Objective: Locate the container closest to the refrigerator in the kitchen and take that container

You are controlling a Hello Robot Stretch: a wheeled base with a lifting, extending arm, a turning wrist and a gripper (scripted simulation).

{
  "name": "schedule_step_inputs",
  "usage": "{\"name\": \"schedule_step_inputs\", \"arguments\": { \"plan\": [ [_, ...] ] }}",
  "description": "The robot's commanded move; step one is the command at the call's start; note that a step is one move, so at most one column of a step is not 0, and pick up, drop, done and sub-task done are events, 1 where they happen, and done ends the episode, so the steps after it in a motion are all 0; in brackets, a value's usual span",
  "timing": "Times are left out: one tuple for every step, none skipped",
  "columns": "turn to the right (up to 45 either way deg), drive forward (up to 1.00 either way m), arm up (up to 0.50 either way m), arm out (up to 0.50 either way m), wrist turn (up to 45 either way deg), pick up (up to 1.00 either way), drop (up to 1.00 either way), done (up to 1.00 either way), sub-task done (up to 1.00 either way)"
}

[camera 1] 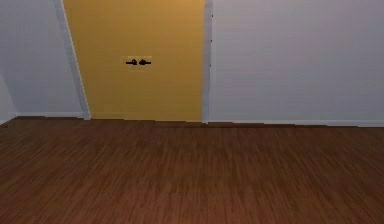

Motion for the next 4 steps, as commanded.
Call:
{"name": "schedule_step_inputs", "arguments": {
  "plan": [
    [0.0,0.0,0.38,0.0,0.0,0.0,0.0,0.0,0.0],
    [0.0,0.0,0.0,0.44,0.0,0.0,0.0,0.0,0.0],
    [0.0,0.0,0.0,0.0,45.0,0.0,0.0,0.0,0.0],
    [0.0,0.0,0.0,0.0,45.0,0.0,0.0,0.0,0.0]
  ]
}}
